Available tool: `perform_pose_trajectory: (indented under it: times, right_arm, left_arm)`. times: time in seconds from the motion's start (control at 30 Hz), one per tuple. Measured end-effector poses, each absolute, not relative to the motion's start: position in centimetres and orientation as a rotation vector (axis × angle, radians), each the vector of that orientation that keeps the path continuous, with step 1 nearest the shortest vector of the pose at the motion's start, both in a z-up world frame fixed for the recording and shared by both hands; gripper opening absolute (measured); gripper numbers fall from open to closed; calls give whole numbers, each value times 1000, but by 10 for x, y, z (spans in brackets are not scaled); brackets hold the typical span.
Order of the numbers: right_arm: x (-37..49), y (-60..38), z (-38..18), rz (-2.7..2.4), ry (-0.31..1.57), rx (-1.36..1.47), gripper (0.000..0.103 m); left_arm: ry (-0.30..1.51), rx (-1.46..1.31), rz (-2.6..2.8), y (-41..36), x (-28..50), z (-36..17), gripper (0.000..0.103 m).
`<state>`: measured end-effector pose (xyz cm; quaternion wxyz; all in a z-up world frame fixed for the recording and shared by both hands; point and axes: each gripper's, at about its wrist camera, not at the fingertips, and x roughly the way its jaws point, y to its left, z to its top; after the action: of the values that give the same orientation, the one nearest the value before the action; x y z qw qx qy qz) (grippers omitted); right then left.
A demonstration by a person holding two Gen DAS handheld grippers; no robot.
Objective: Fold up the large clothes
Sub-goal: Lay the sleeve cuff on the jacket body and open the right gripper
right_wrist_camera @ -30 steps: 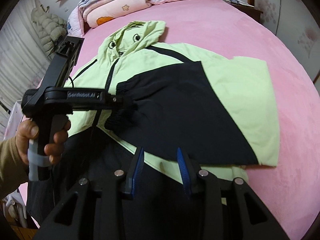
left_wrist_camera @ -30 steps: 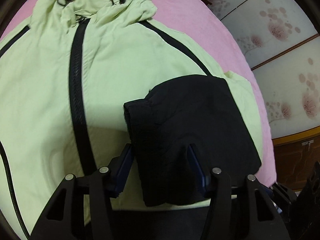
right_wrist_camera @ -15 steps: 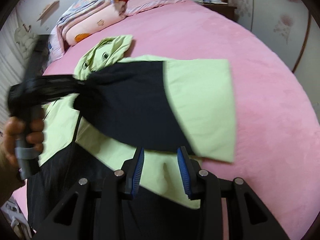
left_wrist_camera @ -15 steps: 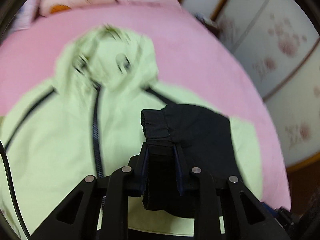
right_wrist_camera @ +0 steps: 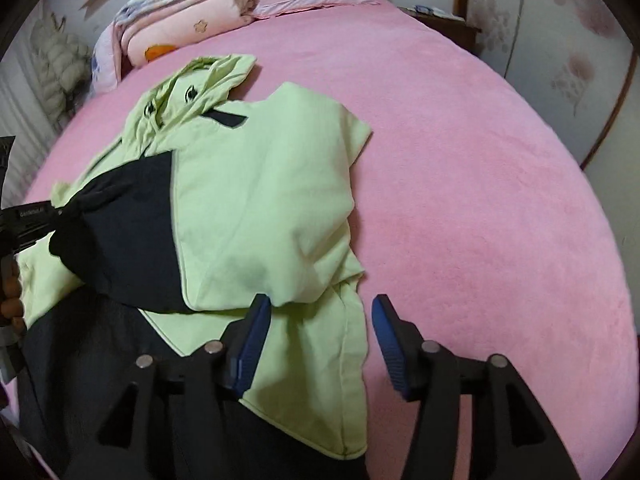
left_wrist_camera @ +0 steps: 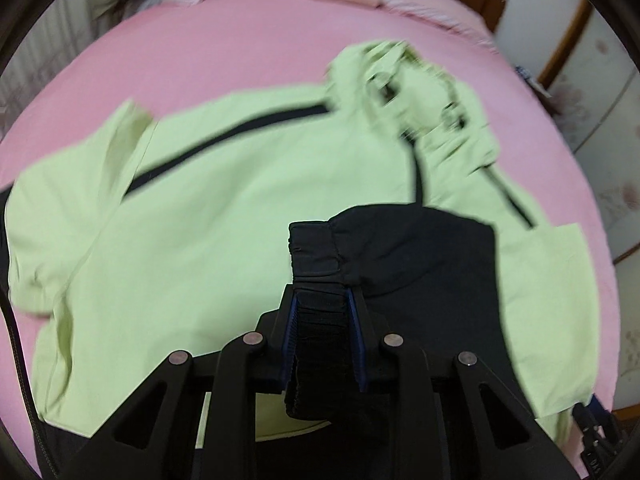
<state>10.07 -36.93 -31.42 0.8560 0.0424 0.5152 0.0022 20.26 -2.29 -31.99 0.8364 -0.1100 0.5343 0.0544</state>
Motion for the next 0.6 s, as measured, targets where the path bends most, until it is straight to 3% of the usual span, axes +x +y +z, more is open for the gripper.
perform_pose_trajectory:
  times: [0.13,0.37,0.6]
  right_arm:
    - [101,-362,-315,34,1074,24,53]
    - [99,-359,-321,27,1072,-52,53]
    - [126,-365,-333,-31,1061,29,53]
  left_arm:
    - [1148,-235,118,-14,208,-329,22]
    - [1024,-201,134,-6,234,-298,22]
    - [1079,-129,162,-7,243,-323,22]
